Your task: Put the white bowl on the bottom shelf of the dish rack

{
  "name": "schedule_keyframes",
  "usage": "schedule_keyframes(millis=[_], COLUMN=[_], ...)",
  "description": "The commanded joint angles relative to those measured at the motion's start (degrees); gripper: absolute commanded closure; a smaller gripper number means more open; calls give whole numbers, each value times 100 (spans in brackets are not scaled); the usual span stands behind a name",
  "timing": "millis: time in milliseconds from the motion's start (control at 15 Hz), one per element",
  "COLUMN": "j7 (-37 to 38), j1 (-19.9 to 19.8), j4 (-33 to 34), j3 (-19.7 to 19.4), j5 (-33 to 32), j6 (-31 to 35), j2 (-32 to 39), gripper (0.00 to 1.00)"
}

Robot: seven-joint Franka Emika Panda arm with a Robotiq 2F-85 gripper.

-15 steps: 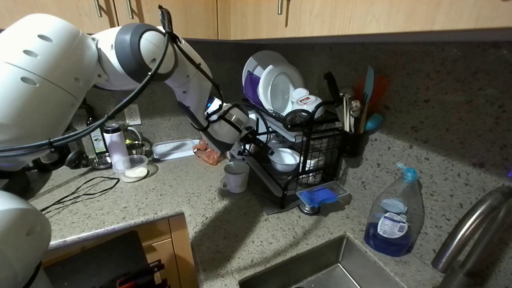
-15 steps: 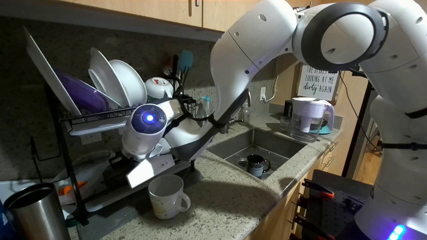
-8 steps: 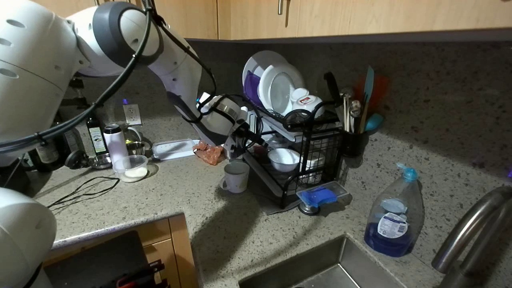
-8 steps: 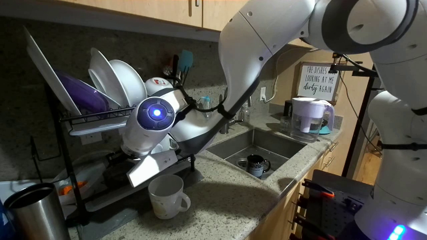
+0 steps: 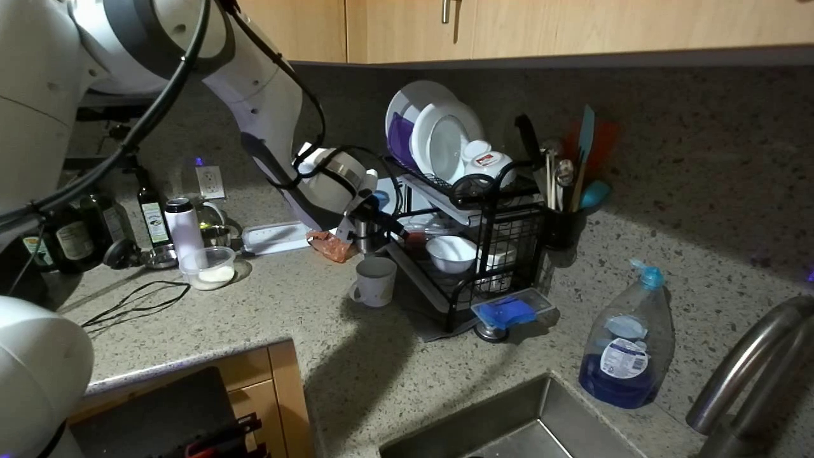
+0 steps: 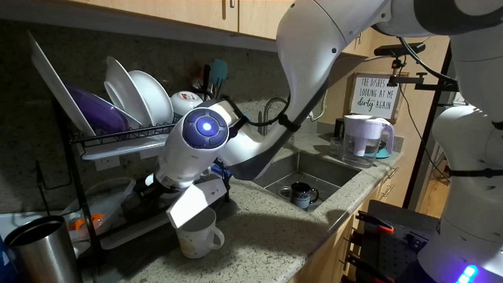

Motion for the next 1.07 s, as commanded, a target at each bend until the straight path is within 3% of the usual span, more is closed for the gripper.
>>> schedule_keyframes(millis=[0, 533, 1000], j7=[-140, -1083, -3115], j1=[43, -59, -421], j4=[-873, -1960, -2815], j3=[72, 320, 923], j5=[-81, 101, 1203], j6=[309, 1229, 2068], j2=[-742, -1553, -1883], gripper=[0, 0, 0])
